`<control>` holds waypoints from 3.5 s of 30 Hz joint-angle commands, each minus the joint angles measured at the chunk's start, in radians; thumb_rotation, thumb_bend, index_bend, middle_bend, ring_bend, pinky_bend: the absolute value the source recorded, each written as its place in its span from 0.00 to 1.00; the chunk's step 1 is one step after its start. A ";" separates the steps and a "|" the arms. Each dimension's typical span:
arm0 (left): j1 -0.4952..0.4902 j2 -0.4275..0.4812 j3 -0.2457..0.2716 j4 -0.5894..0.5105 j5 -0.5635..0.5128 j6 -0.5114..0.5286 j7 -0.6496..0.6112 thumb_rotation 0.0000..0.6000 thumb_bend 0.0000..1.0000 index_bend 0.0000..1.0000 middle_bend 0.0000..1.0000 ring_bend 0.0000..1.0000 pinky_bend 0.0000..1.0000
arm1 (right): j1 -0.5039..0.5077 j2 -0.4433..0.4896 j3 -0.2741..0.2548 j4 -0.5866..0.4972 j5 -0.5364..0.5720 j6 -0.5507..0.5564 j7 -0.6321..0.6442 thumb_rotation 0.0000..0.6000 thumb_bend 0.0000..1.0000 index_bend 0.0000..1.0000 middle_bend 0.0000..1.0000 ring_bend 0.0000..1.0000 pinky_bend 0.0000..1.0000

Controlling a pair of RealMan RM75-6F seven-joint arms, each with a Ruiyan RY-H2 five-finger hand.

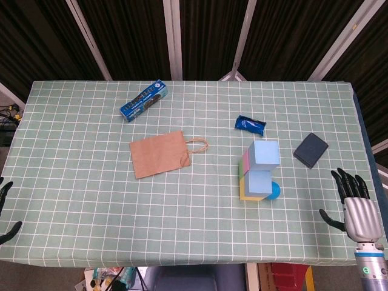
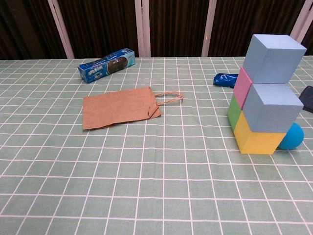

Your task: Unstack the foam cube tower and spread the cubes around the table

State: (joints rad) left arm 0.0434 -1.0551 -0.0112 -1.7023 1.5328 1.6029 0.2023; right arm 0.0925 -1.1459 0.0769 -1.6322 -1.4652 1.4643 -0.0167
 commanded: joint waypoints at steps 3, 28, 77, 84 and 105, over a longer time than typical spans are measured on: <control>0.001 -0.002 0.004 -0.001 0.012 0.006 0.005 1.00 0.31 0.09 0.00 0.00 0.02 | -0.001 0.002 -0.003 -0.003 -0.007 0.001 0.000 1.00 0.26 0.00 0.05 0.09 0.00; 0.010 0.002 0.002 0.002 0.024 0.031 -0.020 1.00 0.30 0.09 0.00 0.00 0.02 | 0.013 0.018 -0.011 -0.040 -0.041 -0.035 0.228 1.00 0.15 0.00 0.05 0.05 0.00; 0.015 0.000 -0.008 -0.008 0.001 0.030 -0.008 1.00 0.30 0.09 0.00 0.00 0.02 | 0.634 0.065 0.297 -0.477 0.908 -0.281 -0.757 1.00 0.15 0.00 0.05 0.02 0.00; 0.015 0.004 -0.012 -0.011 -0.008 0.028 -0.013 1.00 0.31 0.09 0.00 0.00 0.02 | 0.730 0.071 0.286 -0.515 1.032 -0.280 -0.827 1.00 0.15 0.00 0.10 0.02 0.00; 0.016 0.022 -0.016 -0.015 -0.025 0.019 -0.057 1.00 0.31 0.10 0.00 0.00 0.02 | 0.887 -0.002 0.236 -0.458 1.154 -0.149 -0.930 1.00 0.15 0.00 0.28 0.08 0.00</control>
State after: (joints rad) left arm 0.0600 -1.0327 -0.0277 -1.7162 1.5075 1.6235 0.1438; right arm 0.9774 -1.1479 0.3141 -2.0900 -0.3126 1.3141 -0.9462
